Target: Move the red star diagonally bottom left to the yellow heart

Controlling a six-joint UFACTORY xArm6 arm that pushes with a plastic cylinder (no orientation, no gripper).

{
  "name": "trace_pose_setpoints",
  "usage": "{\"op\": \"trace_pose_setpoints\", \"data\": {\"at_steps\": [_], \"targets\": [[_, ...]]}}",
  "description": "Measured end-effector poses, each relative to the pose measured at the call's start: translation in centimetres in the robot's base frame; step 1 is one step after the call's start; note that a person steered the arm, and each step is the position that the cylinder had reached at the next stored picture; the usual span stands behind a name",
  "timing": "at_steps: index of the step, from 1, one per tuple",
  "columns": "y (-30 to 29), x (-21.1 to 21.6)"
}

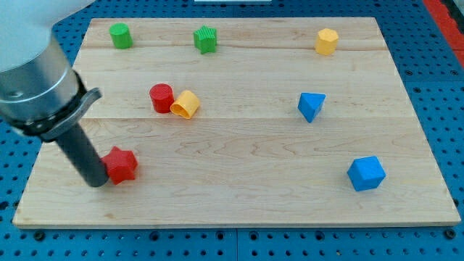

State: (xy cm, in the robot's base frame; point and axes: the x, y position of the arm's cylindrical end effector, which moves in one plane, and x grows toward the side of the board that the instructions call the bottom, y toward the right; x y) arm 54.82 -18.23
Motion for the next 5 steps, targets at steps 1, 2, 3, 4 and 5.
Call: {"op": "trace_pose_setpoints", "data": {"at_steps": [1,2,3,4,5], "targets": [[1.6,-0.6],[2.0,-0.9],[2.1,0.6],[3.4,2.5],[7.3,1.7]]}}
